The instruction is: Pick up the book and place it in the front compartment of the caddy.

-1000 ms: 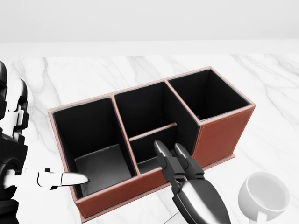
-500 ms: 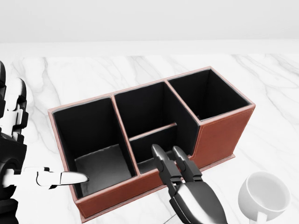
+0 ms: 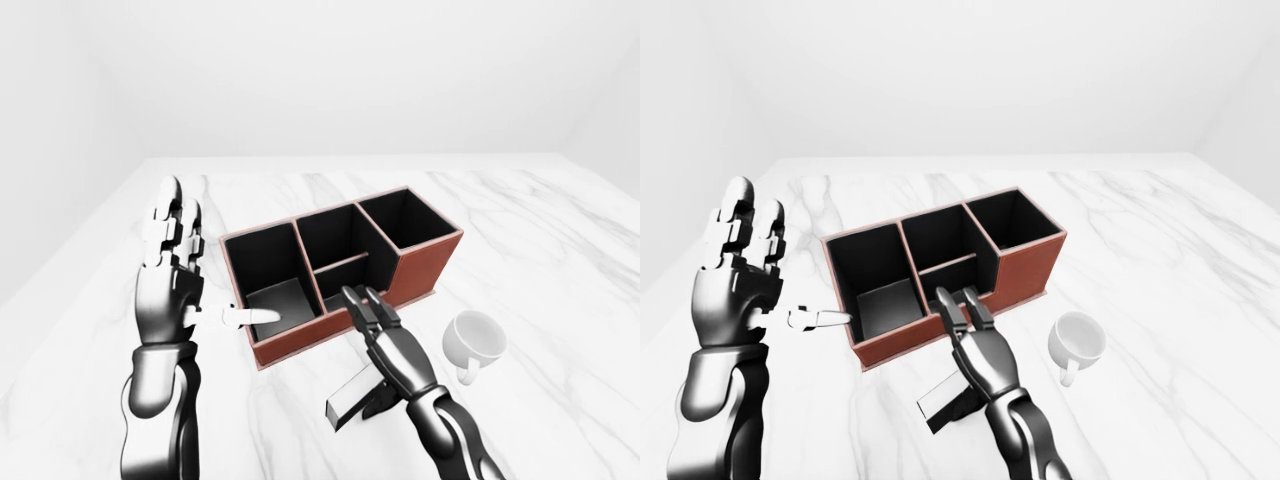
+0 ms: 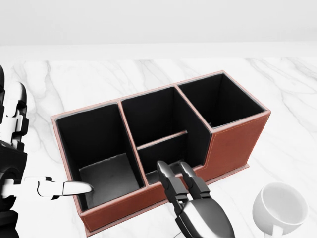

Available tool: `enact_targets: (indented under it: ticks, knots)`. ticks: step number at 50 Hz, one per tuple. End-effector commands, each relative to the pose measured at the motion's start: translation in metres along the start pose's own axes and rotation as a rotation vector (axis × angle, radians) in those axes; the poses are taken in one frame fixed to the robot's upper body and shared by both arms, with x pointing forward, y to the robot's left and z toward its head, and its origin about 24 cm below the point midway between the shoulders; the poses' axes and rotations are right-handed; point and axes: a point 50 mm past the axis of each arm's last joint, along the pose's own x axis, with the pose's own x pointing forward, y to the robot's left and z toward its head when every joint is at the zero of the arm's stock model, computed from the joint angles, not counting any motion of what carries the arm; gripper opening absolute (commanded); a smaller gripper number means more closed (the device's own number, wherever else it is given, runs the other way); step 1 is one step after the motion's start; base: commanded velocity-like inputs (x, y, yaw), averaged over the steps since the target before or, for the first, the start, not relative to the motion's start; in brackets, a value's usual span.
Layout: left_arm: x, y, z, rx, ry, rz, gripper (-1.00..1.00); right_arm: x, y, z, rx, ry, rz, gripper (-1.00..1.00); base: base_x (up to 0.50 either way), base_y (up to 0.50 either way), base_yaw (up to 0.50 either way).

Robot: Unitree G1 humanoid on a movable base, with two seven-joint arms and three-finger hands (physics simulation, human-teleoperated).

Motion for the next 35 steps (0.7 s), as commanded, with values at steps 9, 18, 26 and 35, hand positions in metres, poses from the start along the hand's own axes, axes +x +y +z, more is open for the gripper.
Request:
enact_targets:
  ticks: [9,18,26,35]
  knots:
    - [0.0003,0.0004,0.0010,0.001,-0.005,0.002,1.00,-0.0022,0.0096,0.0006,-0.018,0.000,0.021,1.00,0.00,0.00,0.00]
    - [0.0002,0.0004,0.0020,0.001,-0.009,0.002,1.00,-0.0020,0.0127,0.0023,-0.024,-0.007,0.028,1.00,0.00,0.00,0.00]
    - [0.0001,0.0006,0.0014,0.000,-0.006,0.002,1.00,-0.0015,0.0142,0.0050,-0.031,-0.018,0.030,1.00,0.00,0.00,0.00]
    - [0.0002,0.0001,0.0011,0.000,-0.005,0.001,1.00,-0.0010,0.0147,0.0049,-0.032,-0.020,0.032,1.00,0.00,0.00,0.00]
